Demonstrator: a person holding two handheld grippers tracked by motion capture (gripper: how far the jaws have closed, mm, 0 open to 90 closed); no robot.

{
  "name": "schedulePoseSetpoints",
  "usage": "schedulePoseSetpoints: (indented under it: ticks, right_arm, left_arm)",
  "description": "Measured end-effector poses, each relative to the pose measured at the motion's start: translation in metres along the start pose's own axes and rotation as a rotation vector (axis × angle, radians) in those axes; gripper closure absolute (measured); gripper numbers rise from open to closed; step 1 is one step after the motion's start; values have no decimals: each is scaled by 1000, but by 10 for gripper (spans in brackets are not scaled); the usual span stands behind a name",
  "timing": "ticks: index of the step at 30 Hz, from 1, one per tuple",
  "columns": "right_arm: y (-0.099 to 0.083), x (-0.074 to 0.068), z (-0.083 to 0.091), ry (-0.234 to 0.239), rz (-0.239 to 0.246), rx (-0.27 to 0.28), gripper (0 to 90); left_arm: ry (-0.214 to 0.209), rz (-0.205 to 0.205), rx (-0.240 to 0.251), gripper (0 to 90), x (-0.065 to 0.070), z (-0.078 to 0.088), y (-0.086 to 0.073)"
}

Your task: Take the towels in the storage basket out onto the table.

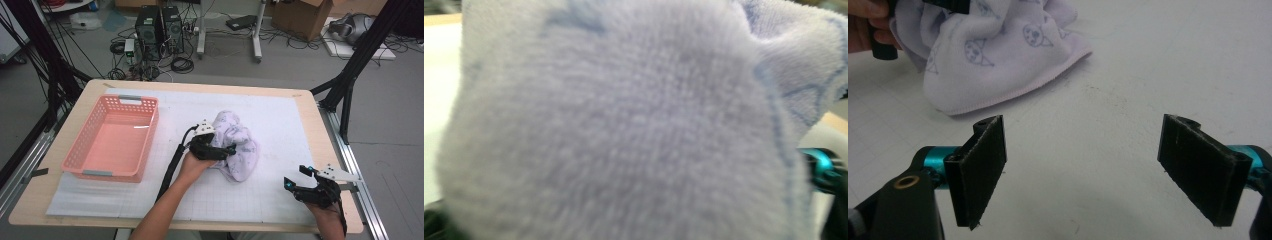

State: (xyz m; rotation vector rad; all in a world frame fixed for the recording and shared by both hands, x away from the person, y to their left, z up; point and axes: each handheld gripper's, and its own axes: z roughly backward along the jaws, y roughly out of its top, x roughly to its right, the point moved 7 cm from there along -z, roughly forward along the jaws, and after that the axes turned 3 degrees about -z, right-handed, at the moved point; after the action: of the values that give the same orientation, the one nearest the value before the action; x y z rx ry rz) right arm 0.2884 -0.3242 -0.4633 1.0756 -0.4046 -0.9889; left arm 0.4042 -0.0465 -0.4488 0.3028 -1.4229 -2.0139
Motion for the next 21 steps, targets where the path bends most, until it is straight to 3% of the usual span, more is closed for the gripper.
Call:
schedulePoseSetpoints:
  ticks: [3, 6, 8, 12, 21]
  right_arm:
    - [0, 0, 0, 1, 3, 1, 184]
    - [1, -2, -1, 6, 5, -3, 184]
    - [1, -3, -1, 6, 3, -6, 184]
    - [1, -4, -2, 7, 10, -5, 184]
    - [1, -3, -2, 1, 6, -10, 184]
  left_arm:
    - [42, 0, -46, 180, -8, 13, 0]
    - [76, 31, -90, 180, -16, 26, -3]
    - [118, 17, -100, 184, -21, 36, -2]
    - [149, 3, -61, 192, -25, 53, -5]
    - [185, 23, 30, 190, -30, 108, -34]
